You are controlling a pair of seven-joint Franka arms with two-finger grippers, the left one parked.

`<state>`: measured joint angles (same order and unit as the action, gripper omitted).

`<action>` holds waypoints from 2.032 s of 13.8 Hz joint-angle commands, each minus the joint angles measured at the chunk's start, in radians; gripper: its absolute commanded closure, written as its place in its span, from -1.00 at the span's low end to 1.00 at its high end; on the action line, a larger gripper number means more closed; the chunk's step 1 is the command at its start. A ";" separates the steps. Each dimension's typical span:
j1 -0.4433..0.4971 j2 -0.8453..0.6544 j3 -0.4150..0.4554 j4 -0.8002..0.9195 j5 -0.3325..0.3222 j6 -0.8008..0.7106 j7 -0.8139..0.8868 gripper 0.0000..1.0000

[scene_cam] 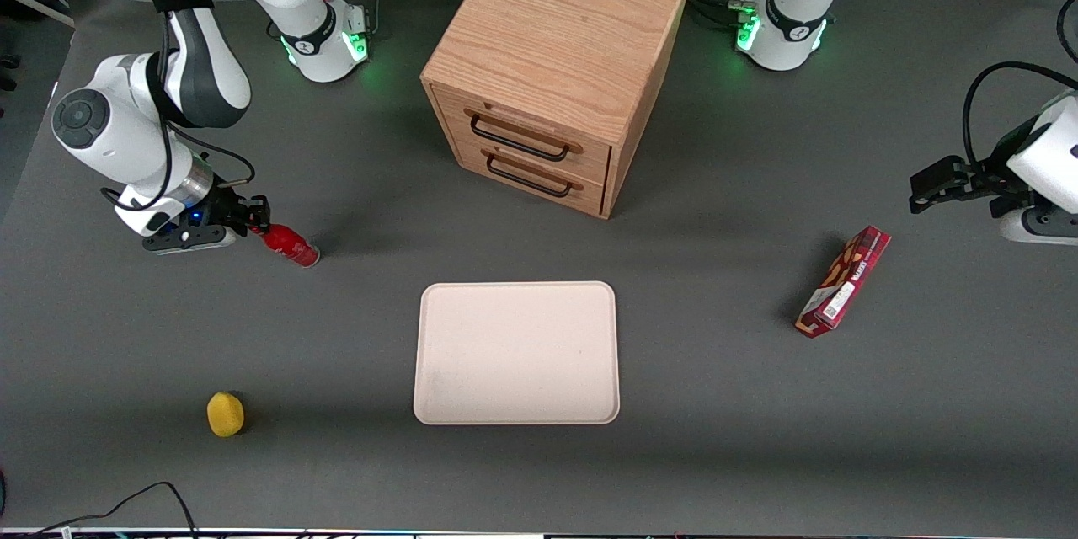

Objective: Place coke bottle on tray
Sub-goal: 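Carry the bottle with the right gripper over to the white tray, then lower the bottle onto the tray edge and open the right gripper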

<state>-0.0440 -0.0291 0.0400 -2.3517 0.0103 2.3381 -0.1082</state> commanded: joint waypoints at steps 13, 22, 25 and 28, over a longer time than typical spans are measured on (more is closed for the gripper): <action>0.053 0.355 0.196 0.664 0.005 -0.276 0.234 1.00; 0.288 0.782 0.131 1.224 -0.113 -0.367 0.441 1.00; 0.414 0.804 -0.012 1.243 -0.105 -0.318 0.456 1.00; 0.421 0.833 -0.011 1.243 -0.101 -0.273 0.504 1.00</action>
<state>0.3633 0.7733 0.0427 -1.1606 -0.0789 2.0528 0.3532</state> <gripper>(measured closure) 0.696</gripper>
